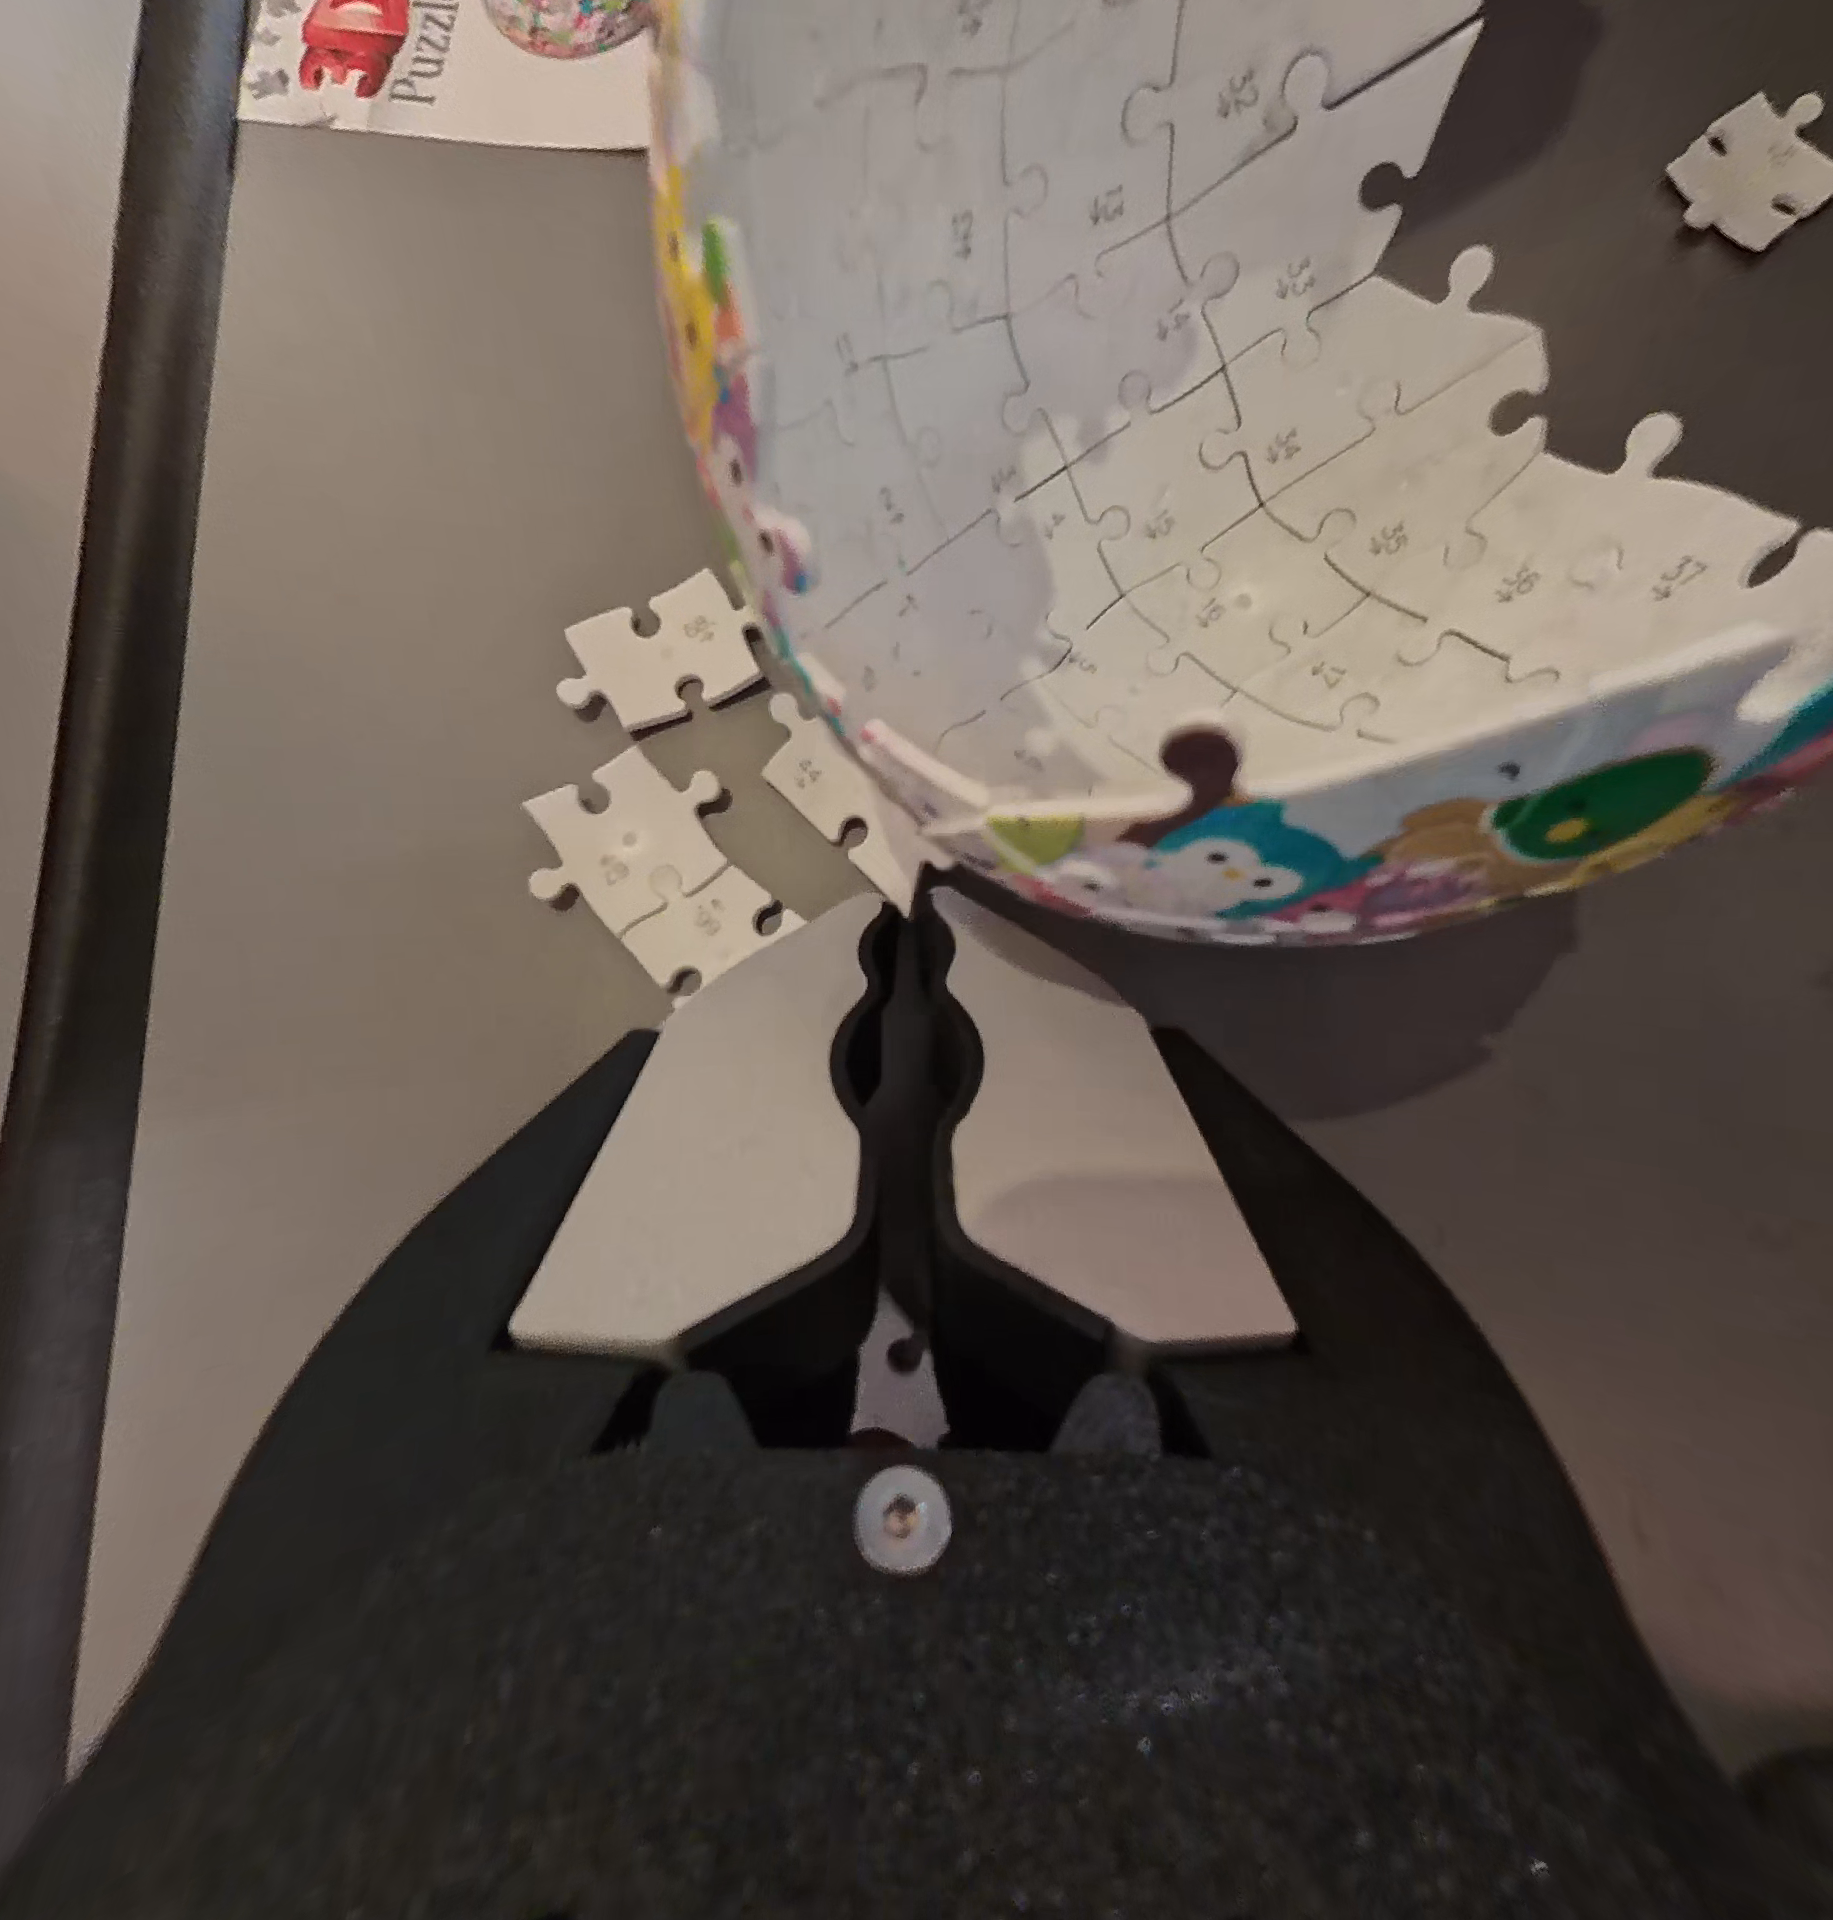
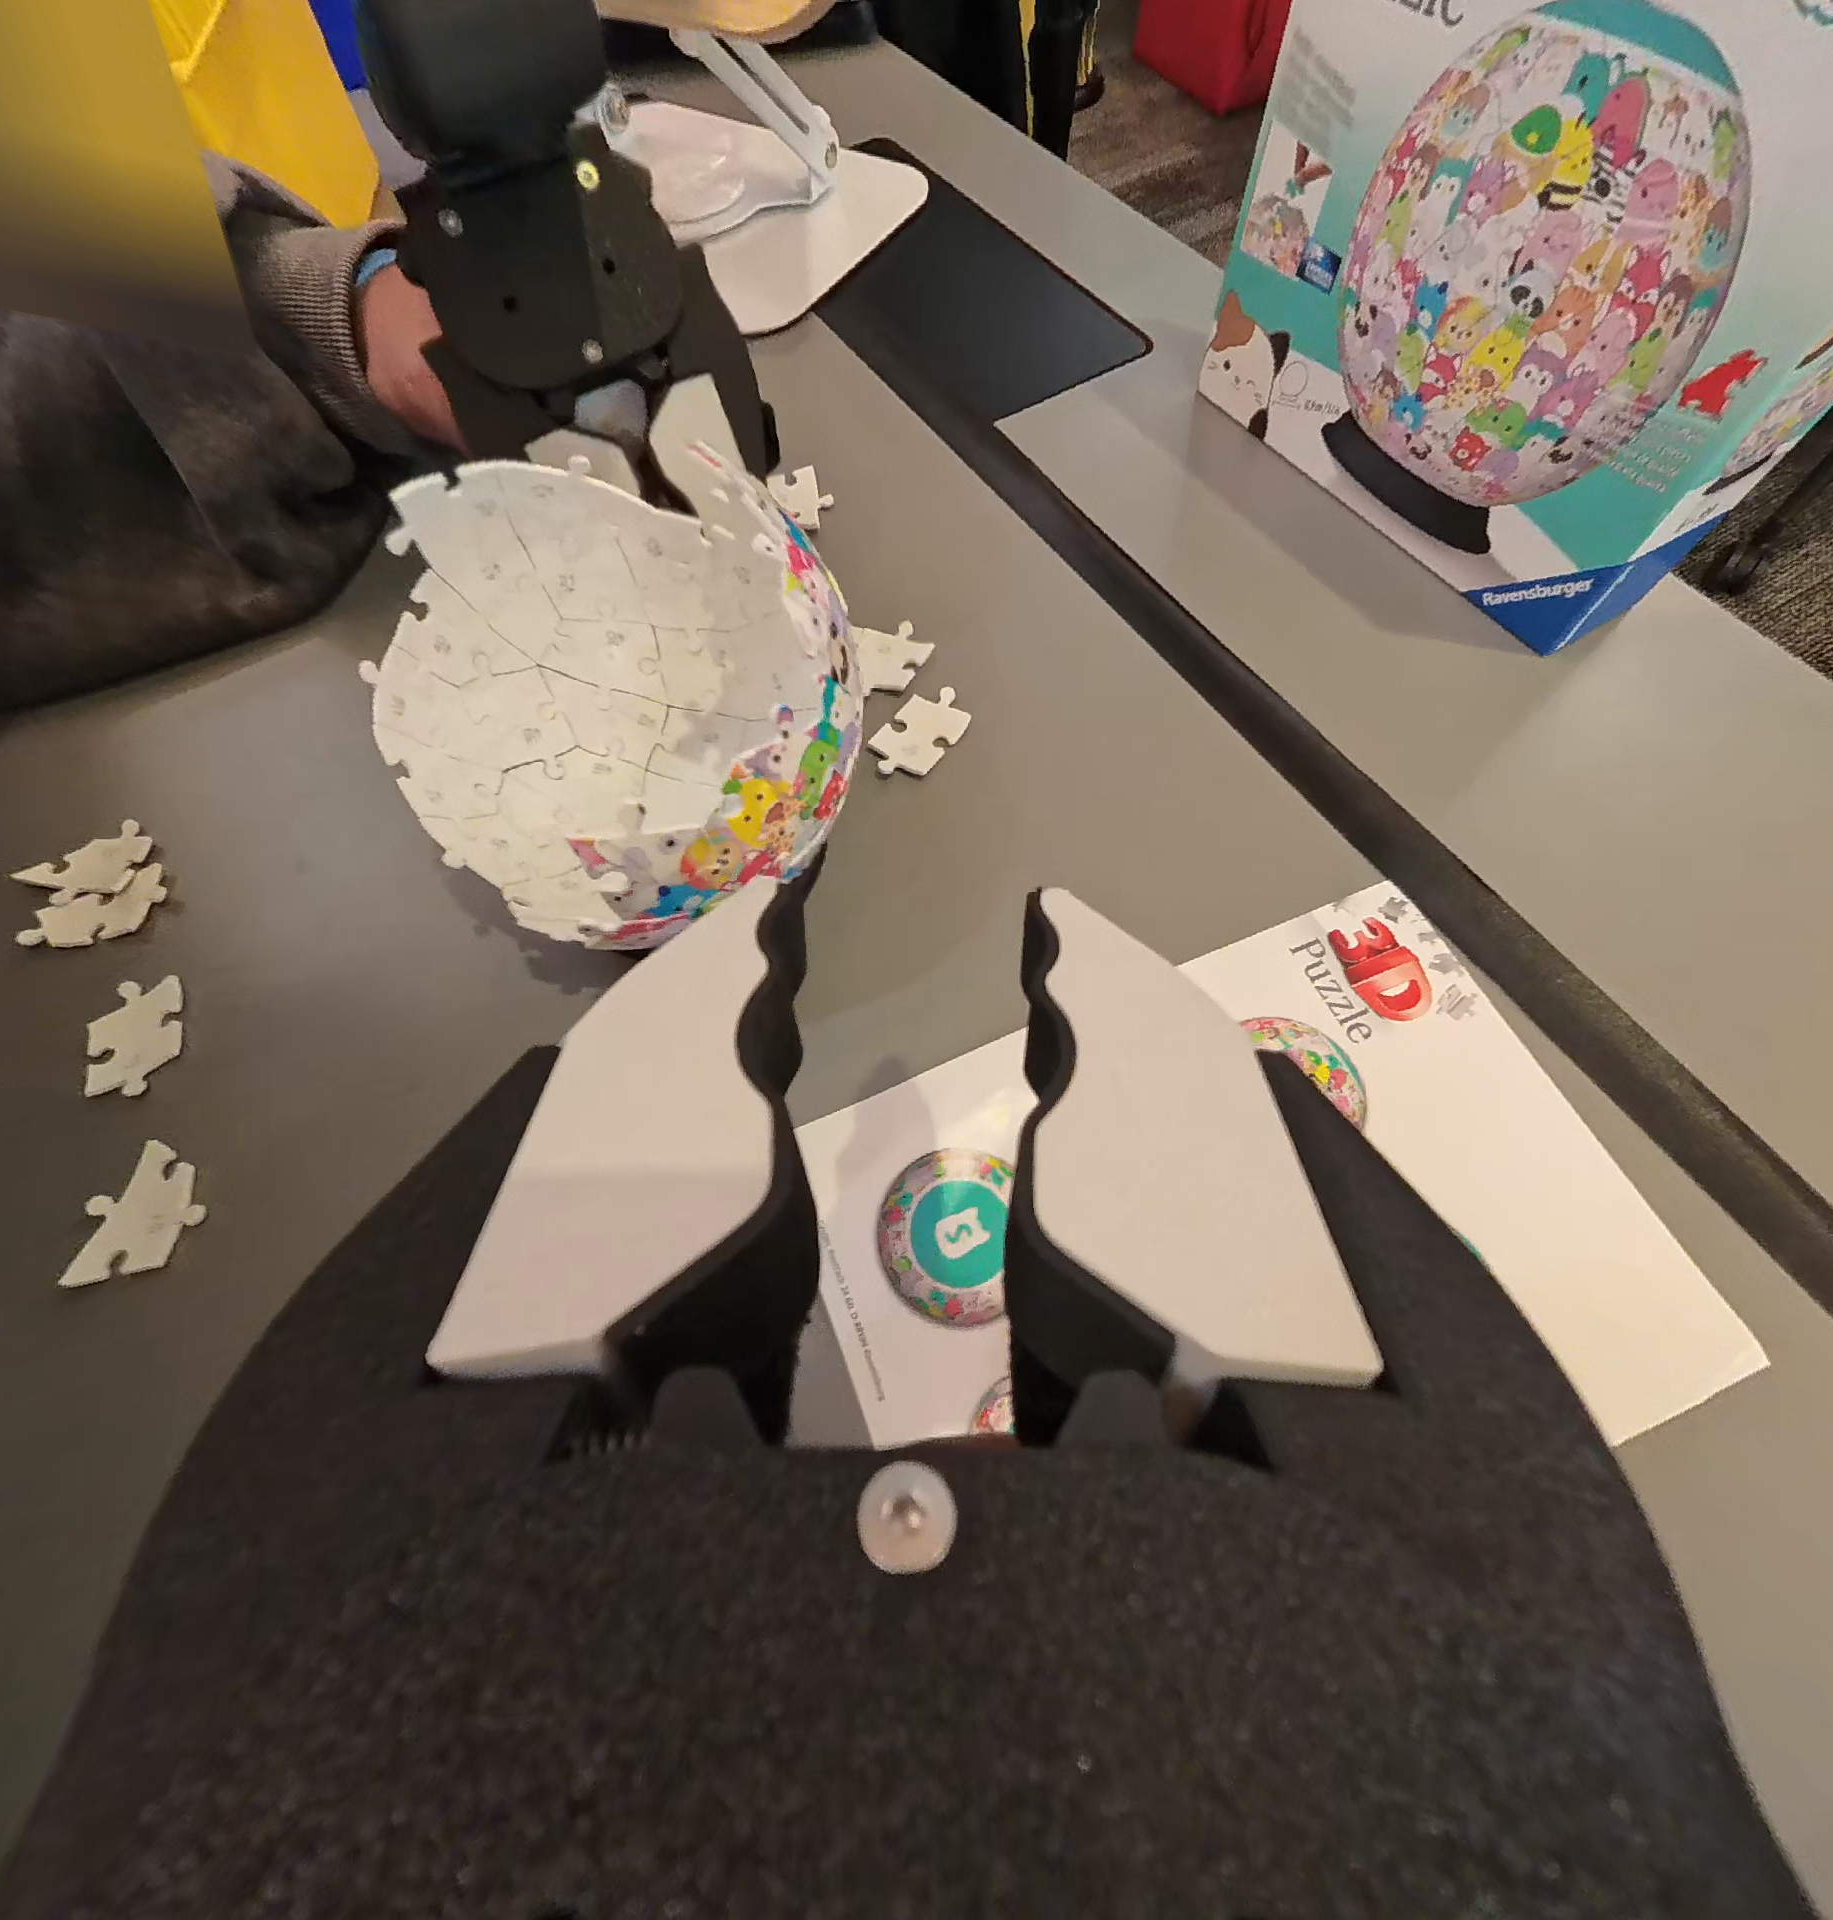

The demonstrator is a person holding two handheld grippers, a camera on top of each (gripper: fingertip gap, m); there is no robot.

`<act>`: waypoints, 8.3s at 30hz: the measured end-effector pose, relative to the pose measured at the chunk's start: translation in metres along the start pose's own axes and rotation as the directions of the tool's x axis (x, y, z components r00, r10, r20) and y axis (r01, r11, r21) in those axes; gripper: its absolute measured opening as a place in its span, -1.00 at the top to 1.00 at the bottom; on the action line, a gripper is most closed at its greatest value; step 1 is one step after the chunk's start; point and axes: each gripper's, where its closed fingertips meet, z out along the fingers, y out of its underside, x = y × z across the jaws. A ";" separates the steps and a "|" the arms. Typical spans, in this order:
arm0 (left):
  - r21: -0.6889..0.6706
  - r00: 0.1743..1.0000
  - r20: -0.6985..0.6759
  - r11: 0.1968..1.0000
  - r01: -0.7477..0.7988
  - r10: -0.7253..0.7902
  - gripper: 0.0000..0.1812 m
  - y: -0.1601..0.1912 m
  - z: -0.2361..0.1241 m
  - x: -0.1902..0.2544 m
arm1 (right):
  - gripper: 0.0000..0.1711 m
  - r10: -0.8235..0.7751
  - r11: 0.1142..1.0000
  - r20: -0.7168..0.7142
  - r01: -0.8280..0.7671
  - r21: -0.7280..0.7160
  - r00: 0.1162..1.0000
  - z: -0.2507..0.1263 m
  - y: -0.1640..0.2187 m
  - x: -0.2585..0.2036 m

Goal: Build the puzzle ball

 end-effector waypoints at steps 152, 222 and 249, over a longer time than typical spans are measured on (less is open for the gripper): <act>0.127 0.870 0.401 0.958 0.258 -0.288 0.98 -0.101 -0.058 -0.013 | 0.97 -0.497 0.868 0.407 0.450 0.212 0.767 0.083 -0.073 -0.034; 0.237 0.813 -0.056 0.784 0.574 -0.579 1.00 -0.053 -0.025 -0.034 | 0.98 -0.723 0.690 0.243 0.689 0.222 0.646 0.109 -0.065 -0.038; 0.295 0.823 -0.061 0.777 0.556 -0.566 0.83 -0.066 -0.056 -0.034 | 0.97 -0.839 0.543 0.147 0.817 0.194 0.523 0.110 -0.064 -0.038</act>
